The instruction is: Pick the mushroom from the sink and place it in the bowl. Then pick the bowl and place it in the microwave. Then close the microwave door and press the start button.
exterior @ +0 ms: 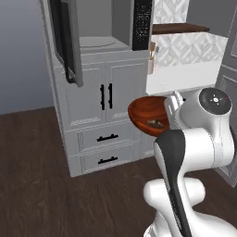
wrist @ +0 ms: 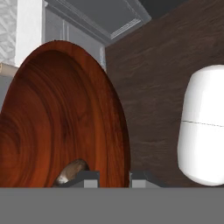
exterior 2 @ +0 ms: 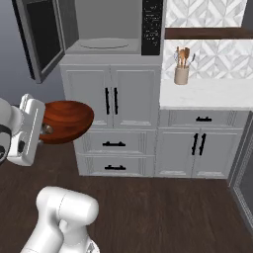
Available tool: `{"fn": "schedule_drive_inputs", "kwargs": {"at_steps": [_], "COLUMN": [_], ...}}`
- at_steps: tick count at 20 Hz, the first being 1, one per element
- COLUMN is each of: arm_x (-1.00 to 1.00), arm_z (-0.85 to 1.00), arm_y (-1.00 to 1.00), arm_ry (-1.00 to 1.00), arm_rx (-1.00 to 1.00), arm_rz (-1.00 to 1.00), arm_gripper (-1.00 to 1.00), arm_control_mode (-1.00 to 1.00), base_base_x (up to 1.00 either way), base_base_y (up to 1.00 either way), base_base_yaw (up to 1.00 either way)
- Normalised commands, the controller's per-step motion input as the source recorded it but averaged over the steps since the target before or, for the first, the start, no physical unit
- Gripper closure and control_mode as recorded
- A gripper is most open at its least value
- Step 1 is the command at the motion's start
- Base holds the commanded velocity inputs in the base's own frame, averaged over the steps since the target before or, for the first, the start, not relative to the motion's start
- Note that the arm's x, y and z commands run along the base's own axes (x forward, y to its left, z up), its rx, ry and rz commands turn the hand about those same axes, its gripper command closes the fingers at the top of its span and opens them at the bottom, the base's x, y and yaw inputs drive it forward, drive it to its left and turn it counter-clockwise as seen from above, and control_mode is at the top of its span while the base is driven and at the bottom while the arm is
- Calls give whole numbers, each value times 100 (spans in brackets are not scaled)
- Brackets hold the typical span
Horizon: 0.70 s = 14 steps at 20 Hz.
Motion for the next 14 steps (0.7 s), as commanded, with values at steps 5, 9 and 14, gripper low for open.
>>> {"fn": "schedule_drive_inputs", "kwargs": {"at_steps": [5,9,14], "arm_x": [0,0,0], "arm_z": [0,0,0], "arm_y": [0,0,0], "arm_ry": [0,0,0], "arm_rx": [0,0,0], "arm_rz": [0,0,0], "arm_gripper": [100,100,100], "arm_control_mode": [100,100,100], "base_base_x": [70,95,90], "base_base_y": [-96,-91,-28], "base_base_yaw": [47,43,19]}}
